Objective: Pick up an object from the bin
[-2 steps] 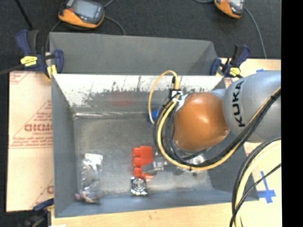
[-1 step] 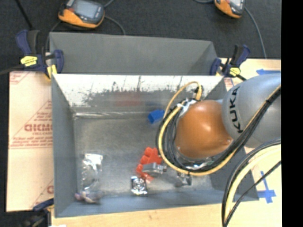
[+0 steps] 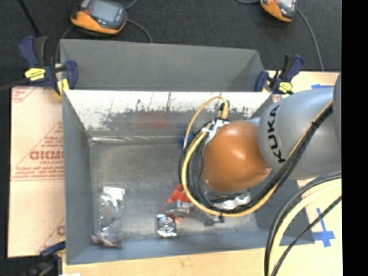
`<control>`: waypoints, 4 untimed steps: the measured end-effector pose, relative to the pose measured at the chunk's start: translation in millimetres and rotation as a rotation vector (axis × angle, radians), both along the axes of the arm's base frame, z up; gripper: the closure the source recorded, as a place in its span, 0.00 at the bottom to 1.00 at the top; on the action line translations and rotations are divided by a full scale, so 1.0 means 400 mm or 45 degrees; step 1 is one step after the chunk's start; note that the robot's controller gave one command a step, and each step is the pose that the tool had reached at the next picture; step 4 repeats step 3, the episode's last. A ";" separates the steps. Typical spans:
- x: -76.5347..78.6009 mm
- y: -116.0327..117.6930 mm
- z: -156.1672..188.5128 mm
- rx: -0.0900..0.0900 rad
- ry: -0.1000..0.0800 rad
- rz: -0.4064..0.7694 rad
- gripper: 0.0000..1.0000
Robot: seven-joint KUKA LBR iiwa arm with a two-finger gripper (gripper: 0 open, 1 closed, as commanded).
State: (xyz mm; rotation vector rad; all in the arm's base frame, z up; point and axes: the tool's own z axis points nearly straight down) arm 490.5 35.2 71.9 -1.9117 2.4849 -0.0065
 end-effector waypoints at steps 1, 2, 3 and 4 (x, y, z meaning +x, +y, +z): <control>0.041 -0.003 -0.001 0.010 -0.001 -0.609 0.00; 0.047 0.000 0.006 0.013 -0.009 -0.604 1.00; 0.124 -0.063 0.424 0.005 -0.007 -0.550 1.00; 0.124 -0.063 0.424 0.005 -0.007 -0.550 1.00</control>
Offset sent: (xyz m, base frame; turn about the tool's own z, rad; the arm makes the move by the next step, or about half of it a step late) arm 0.0144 -0.0018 -0.0019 0.4787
